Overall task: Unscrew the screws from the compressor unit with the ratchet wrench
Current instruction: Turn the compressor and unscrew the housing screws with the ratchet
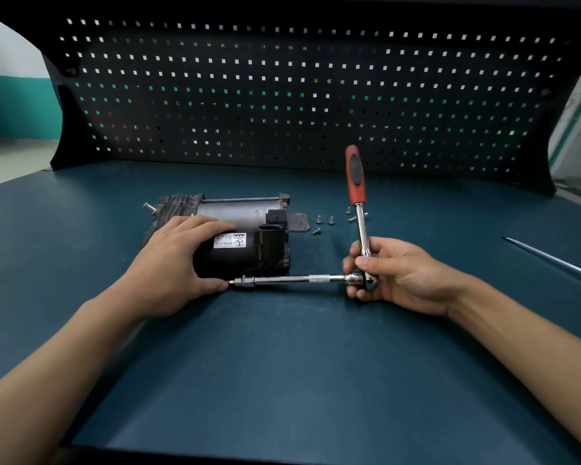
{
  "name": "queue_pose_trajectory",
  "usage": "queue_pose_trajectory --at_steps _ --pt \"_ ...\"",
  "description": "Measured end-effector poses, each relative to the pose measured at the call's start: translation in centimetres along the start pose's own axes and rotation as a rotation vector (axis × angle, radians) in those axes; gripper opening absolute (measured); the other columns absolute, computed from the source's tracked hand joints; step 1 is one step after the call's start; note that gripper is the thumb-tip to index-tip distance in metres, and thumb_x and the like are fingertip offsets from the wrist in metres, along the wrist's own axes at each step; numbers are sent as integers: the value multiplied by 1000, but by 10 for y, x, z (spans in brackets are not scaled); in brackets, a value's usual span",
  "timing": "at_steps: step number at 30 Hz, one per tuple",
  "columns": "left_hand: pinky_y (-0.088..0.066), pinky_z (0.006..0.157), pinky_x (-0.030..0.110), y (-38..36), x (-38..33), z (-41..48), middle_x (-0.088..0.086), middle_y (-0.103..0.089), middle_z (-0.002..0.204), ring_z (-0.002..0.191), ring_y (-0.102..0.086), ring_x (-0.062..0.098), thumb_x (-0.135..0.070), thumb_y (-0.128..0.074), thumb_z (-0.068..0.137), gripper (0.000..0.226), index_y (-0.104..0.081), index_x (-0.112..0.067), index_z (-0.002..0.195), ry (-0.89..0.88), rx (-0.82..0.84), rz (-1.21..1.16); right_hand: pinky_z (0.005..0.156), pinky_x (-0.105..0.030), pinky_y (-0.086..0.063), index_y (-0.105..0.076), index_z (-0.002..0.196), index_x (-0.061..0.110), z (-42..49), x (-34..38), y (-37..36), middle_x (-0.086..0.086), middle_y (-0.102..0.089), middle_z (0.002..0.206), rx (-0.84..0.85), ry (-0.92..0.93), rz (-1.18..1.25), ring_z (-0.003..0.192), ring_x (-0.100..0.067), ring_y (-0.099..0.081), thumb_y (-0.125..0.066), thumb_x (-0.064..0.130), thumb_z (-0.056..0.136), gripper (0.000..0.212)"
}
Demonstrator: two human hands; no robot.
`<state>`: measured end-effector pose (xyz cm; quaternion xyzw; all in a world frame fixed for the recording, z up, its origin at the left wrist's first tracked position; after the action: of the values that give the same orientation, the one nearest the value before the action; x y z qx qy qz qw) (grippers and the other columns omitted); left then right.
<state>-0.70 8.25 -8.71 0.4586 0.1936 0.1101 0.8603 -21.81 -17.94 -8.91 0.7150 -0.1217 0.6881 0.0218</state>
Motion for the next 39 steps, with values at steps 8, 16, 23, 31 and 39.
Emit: queue_pose_trajectory --at_steps 8,16,23,31,39 --pt "-33 100 29 -1 -3 2 -21 -52 124 115 -41 13 -29 -92 61 82 -54 -37 134 -5 -8 -14 64 -31 -57 -51 98 12 -2 1 2 -7 -65 90 43 32 -42 76 -31 -67 -60 3 85 17" --pt "-32 103 30 2 -4 2 -20 -51 128 118 -39 11 -29 -91 63 82 -53 -38 136 13 13 -26 62 -29 -55 -61 92 16 -2 1 0 -6 -64 89 33 34 -18 76 -30 -67 -63 3 81 18" --pt "-31 109 35 4 -4 0 -20 -50 132 123 -38 13 -28 -88 69 79 -51 -41 138 5 45 -41 60 -28 -55 -64 91 19 1 1 0 -5 -62 87 20 3 10 75 -30 -67 -63 5 82 17" --pt "-30 106 32 3 -4 0 -25 -46 131 123 -36 11 -31 -89 67 83 -49 -43 139 9 46 -19 59 -29 -56 -61 97 15 2 0 -1 -5 -64 87 -3 -16 -23 75 -29 -67 -63 8 84 15" --pt "-28 112 34 9 -5 -2 -22 -45 135 126 -35 12 -22 -88 69 87 -46 -39 143 -5 87 -46 53 -28 -53 -52 91 14 2 0 -3 -7 -62 84 -18 -33 32 71 -31 -66 -61 5 84 14"
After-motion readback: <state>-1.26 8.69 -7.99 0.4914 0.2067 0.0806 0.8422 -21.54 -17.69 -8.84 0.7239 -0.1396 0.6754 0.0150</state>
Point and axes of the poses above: each hand's wrist, its own z-axis towards the middle knuckle, its own y-axis out of the back of the hand, x = y × z, the point moved 1 cm from there along z, towards the middle knuckle
